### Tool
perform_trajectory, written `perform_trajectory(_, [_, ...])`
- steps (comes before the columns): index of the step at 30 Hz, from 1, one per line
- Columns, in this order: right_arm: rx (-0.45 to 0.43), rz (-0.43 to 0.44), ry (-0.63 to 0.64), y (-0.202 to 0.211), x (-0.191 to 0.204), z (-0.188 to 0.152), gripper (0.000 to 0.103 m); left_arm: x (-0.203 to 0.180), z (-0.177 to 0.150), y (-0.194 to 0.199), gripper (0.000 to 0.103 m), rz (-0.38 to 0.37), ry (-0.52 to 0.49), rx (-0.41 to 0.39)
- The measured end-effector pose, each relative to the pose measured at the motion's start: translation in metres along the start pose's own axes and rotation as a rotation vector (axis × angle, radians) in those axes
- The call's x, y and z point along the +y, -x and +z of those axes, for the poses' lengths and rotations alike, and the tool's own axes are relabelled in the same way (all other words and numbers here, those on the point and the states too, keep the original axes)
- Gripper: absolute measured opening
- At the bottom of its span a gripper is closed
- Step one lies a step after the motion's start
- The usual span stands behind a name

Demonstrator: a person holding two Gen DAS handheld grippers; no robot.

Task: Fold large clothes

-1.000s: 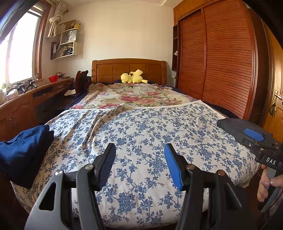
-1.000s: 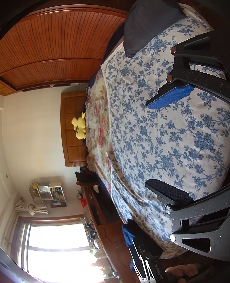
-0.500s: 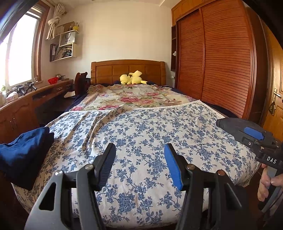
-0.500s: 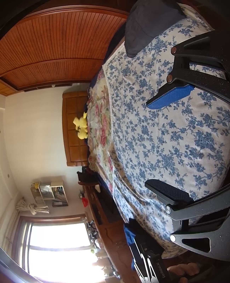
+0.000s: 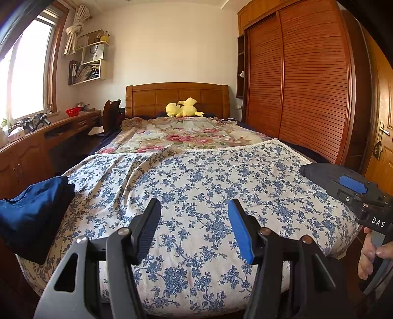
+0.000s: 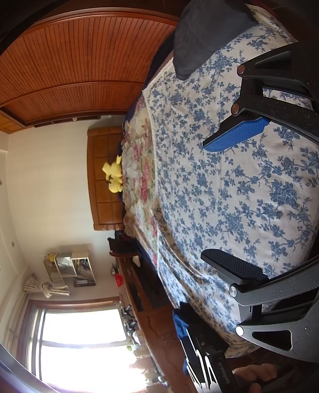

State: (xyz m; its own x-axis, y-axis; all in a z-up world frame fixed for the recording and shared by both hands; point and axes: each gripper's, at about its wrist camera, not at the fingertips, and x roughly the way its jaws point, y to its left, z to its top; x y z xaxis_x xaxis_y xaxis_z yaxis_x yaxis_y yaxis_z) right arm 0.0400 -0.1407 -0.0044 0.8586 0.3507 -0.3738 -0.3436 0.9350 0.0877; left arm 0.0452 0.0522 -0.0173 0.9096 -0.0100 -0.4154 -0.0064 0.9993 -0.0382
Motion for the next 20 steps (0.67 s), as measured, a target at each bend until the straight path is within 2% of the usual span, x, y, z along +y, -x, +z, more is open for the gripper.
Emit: perform_trajectory(20, [0.008, -0.005, -0.009, -0.001, 0.0005, -0.0027, 0.083, 0.0015, -0.0007, -0.0001, 0.056, 0.003, -0.001, 0.001])
